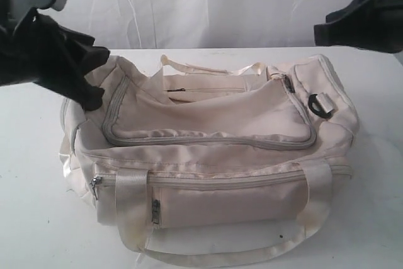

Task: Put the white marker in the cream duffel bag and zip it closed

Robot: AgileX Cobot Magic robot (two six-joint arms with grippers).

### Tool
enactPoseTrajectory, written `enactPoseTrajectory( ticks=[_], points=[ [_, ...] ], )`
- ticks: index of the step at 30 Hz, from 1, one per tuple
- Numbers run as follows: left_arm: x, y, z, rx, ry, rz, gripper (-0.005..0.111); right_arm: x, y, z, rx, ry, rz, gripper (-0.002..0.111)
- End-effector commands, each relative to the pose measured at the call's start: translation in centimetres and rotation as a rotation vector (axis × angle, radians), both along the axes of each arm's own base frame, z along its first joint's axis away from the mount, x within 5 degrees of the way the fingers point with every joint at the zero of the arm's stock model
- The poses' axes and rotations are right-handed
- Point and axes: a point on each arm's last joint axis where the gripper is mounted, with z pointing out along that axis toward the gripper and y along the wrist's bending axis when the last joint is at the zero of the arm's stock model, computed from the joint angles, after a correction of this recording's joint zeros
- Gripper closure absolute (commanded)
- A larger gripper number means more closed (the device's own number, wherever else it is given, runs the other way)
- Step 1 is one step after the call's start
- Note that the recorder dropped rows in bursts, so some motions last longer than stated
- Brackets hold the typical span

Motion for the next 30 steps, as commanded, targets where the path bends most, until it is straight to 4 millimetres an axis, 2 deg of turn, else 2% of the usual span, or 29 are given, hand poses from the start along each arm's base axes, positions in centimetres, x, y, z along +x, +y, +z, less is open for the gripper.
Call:
enactPoseTrajectory(
  ticks=[1, 7, 16, 24, 30],
  points=[
    [-3.0, 0.7, -0.2, -0.075, 0.022, -0.009, 0.071, -3.5, -0.8, 0.3, 0.044, -0.057, -0.018, 0.108],
    [-5.5, 1.4, -0.1, -0.091, -0.012, -0.025, 0.071, -7.9, -1.4, 0.6, 0.071, -0.131, -0.008, 0.108],
    [-6.9, 1.2, 0.0, -0.101, 0.01, -0.098, 0.071, -11.8, -2.0, 2.5, 0.105, -0.262, 0.004, 0.108],
    [-7.9, 0.3, -0.7, -0.097, 0.112, -0.23, 0.071, -12.9, -2.2, 3.0, 0.125, -0.297, 0.006, 0.108],
    [-7.9, 0.4, -0.7, -0.094, 0.107, -0.225, 0.071, -12.9, -2.2, 3.0, 0.125, -0.297, 0.006, 0.108]
  ],
)
